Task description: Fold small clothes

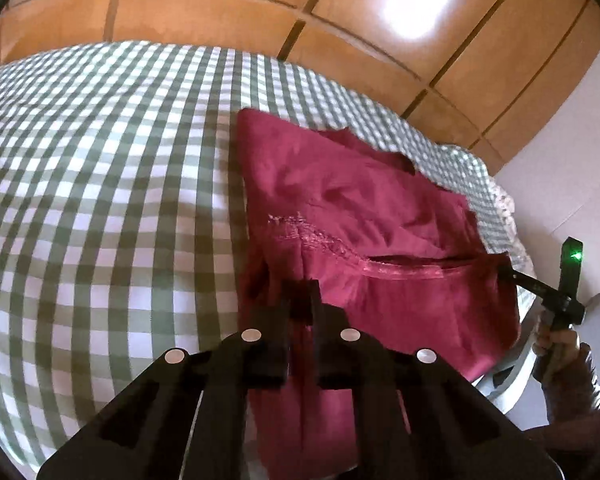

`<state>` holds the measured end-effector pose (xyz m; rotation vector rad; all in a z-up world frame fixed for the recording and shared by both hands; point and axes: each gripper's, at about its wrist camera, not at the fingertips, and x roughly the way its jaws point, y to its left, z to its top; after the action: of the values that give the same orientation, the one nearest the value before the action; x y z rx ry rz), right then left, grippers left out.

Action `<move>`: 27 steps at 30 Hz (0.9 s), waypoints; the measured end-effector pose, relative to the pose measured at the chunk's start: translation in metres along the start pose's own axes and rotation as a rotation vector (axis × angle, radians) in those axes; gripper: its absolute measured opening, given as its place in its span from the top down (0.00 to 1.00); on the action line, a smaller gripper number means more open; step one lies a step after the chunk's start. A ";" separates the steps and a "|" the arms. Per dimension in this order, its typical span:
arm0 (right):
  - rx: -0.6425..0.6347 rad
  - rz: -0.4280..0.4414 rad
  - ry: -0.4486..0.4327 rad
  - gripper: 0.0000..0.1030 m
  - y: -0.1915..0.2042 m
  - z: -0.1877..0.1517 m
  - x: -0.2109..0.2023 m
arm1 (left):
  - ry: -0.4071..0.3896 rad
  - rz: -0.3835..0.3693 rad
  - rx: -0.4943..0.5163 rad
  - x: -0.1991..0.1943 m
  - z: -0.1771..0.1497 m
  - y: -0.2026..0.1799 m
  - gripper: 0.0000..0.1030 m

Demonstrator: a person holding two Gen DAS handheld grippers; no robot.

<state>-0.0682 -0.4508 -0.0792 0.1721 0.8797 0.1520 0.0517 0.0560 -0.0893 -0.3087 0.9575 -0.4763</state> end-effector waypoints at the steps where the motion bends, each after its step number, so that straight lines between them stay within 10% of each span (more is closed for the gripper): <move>1: -0.012 0.008 -0.015 0.93 0.001 0.001 -0.012 | -0.010 0.002 -0.004 -0.003 0.001 0.000 0.94; 8: 0.005 0.064 -0.140 0.93 0.003 0.032 -0.055 | -0.127 -0.011 0.009 -0.036 0.024 -0.002 0.94; 17: 0.098 0.000 -0.170 0.94 -0.012 0.119 0.018 | -0.209 0.090 0.052 0.014 0.107 -0.003 0.94; 27: 0.202 -0.127 -0.023 0.93 -0.039 0.140 0.136 | -0.065 0.234 -0.031 0.119 0.139 0.033 0.94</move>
<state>0.1279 -0.4736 -0.1021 0.3051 0.8796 -0.0576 0.2348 0.0285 -0.1128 -0.2351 0.9247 -0.2361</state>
